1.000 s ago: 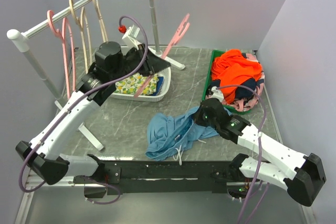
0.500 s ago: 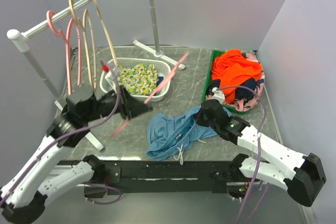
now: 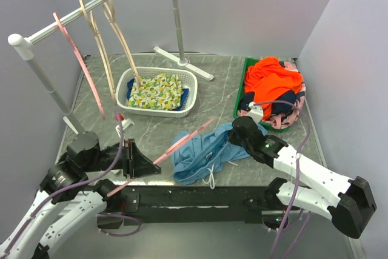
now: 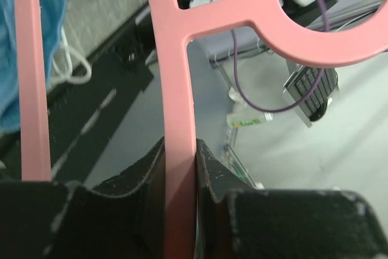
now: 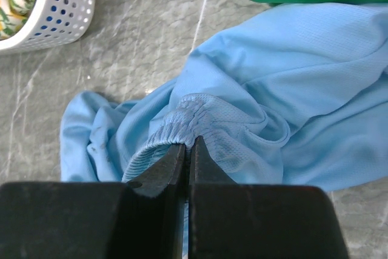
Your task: Place the shorts on the hanger
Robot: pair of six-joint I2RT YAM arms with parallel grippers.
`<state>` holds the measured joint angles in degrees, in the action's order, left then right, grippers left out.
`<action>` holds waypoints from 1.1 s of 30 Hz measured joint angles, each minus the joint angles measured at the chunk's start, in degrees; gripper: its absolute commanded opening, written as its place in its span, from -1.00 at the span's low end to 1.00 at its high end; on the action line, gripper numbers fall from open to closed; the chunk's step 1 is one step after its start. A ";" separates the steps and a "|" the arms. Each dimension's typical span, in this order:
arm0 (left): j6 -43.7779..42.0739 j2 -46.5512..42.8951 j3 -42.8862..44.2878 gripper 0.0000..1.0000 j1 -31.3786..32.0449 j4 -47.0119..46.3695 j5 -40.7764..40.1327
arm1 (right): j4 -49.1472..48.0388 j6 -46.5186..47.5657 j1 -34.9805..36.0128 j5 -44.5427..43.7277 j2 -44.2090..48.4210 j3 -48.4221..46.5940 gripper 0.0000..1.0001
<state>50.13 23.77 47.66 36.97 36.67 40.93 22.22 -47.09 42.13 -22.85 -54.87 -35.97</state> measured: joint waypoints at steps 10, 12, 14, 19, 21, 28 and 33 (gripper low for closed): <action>6.80 -0.63 -9.16 -0.98 0.00 0.35 5.92 | 1.86 0.96 0.00 -1.62 -0.07 -0.44 -1.00; 8.17 -0.33 -10.34 -0.98 0.00 -0.96 6.78 | 2.03 1.36 0.11 -1.86 -0.07 -0.70 -1.00; 9.18 0.28 -10.73 -0.98 0.00 -2.43 7.34 | 2.21 1.64 0.35 -2.05 -0.07 -0.81 -1.00; 9.16 3.45 -10.86 -0.98 0.00 -4.07 7.65 | 3.13 1.81 1.68 -2.56 -0.04 -1.44 -1.00; 9.60 3.93 -11.76 -0.98 0.00 -6.51 7.93 | 3.50 1.77 2.89 -3.10 0.00 -2.10 -1.00; 11.78 7.06 -14.53 -0.98 0.79 -14.69 8.04 | 5.07 0.96 6.23 -3.96 2.23 -3.37 -1.00; 13.00 11.52 -16.92 -0.98 3.72 -22.93 6.21 | 6.78 -0.28 7.30 -4.07 5.01 -3.39 -1.00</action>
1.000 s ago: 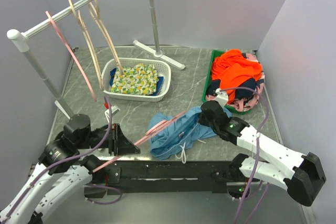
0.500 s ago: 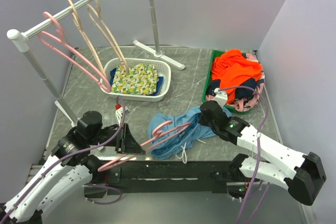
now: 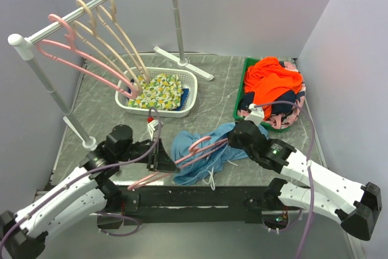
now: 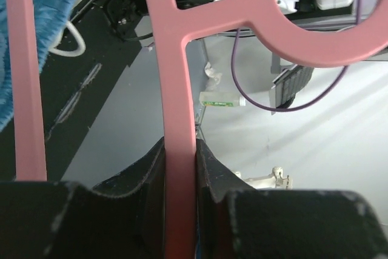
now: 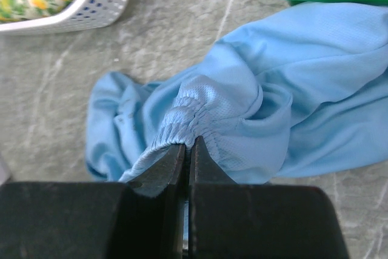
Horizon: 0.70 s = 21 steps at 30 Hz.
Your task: Place the shorts on the hanger
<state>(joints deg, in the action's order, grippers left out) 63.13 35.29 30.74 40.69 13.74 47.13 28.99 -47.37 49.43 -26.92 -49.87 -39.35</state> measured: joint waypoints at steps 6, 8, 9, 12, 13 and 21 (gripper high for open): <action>-0.09 7.96 -3.32 -0.98 2.73 -11.76 -3.41 | -0.11 -1.79 0.44 2.60 3.78 0.00 -1.00; -0.26 9.64 -3.89 -0.98 3.23 -15.54 -4.83 | -0.17 -2.36 0.61 3.28 4.37 0.00 -1.00; -0.31 10.43 -4.28 -0.98 3.48 -17.68 -5.53 | -0.20 -2.60 0.72 3.56 4.76 0.00 -1.00; -0.24 11.96 -6.03 -0.98 4.07 -23.76 -7.39 | -0.26 -3.21 1.20 4.13 6.08 -0.04 -1.00; -0.22 12.31 -6.80 -0.98 4.28 -25.73 -7.85 | -0.28 -3.54 1.60 4.24 6.58 -0.07 -1.00; 1.11 13.84 -11.39 -0.98 6.82 -37.31 -11.13 | 0.66 -4.90 7.39 1.22 6.51 -2.80 -1.00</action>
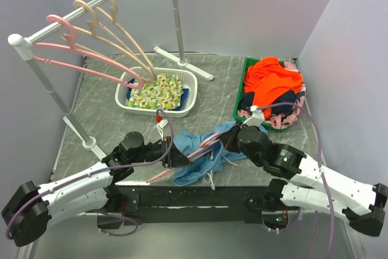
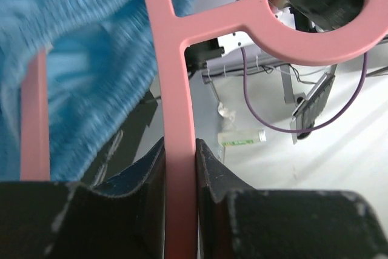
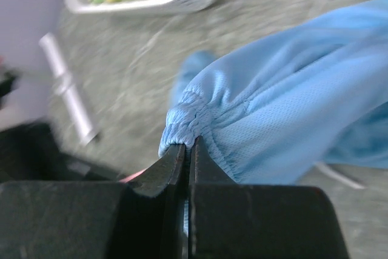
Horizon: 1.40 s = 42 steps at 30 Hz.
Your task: Place the shorts on the hanger
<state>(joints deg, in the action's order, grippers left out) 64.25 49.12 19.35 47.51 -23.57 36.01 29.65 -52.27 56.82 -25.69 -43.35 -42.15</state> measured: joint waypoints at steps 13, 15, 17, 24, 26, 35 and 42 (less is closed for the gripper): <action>0.94 -8.61 -13.16 -0.98 2.47 -16.31 -10.75 | -2.05 -4.76 10.58 1.18 -9.88 -8.37 -0.01; 0.04 -12.55 -14.86 -0.98 2.71 -15.69 -12.63 | -2.08 -5.42 10.86 1.60 -9.68 -8.37 0.28; -1.36 -15.91 -15.10 -0.98 2.71 -15.74 -14.60 | -0.87 -5.42 10.93 1.77 -9.44 -8.37 0.47; -6.23 -17.29 -15.10 -0.98 2.71 -19.74 -16.92 | 6.71 -8.22 9.68 3.23 -10.14 -13.38 0.51; -6.95 -16.28 -15.19 -0.98 2.71 -20.37 -17.33 | 7.56 -8.98 4.61 6.36 -9.25 -14.40 0.51; -11.10 -15.61 -15.37 -0.98 2.95 -19.15 -18.32 | 11.61 -7.82 -16.39 17.07 -10.88 -22.27 0.51; -13.84 -14.73 -15.15 -0.98 3.06 -17.57 -18.32 | 12.33 -6.86 -19.39 21.77 -16.06 -24.83 0.52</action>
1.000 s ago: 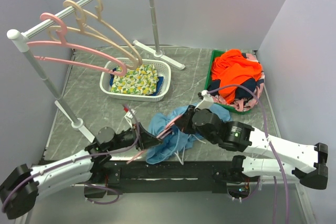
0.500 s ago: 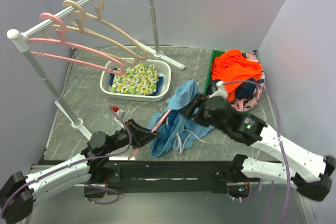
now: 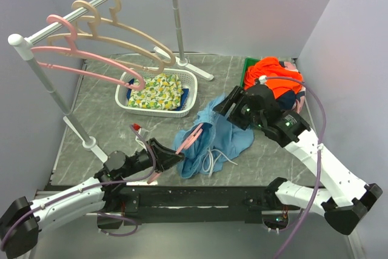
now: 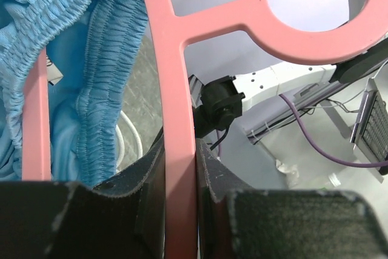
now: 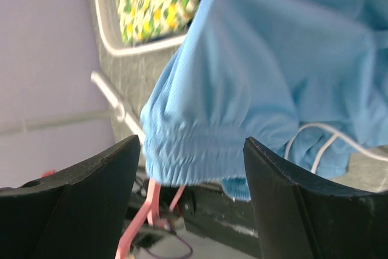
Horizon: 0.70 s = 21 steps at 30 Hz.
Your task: Place the shorts on the hanger
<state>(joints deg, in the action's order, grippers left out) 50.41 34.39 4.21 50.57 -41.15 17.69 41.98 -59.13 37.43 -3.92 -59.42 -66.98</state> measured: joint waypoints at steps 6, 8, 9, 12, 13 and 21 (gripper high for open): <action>-2.47 1.14 1.86 -0.98 0.39 2.43 0.44 | 0.94 0.50 -7.52 1.07 -3.72 -1.68 0.40; -3.37 2.08 2.89 -0.98 0.72 3.19 0.44 | 0.90 0.55 -8.24 1.33 -6.69 -2.75 0.39; -3.91 2.99 3.61 -0.98 0.92 3.37 0.46 | 0.90 0.57 -8.28 1.62 -8.07 -3.21 0.39; -5.53 6.58 5.79 -0.98 1.95 3.74 0.46 | 0.96 0.72 -8.33 2.14 -11.19 -4.13 0.23; -6.12 8.02 6.58 -0.98 2.56 3.87 0.46 | 0.94 0.83 -8.33 2.32 -11.74 -4.28 0.08; -9.05 18.32 10.95 -0.98 7.54 2.21 -3.50 | 0.63 1.14 -7.87 2.95 -8.94 -0.57 -0.21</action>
<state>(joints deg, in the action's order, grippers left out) 41.36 52.71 15.16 58.11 -38.94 14.20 42.61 -58.00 29.56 -0.97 -68.36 -67.55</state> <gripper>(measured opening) 0.254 0.400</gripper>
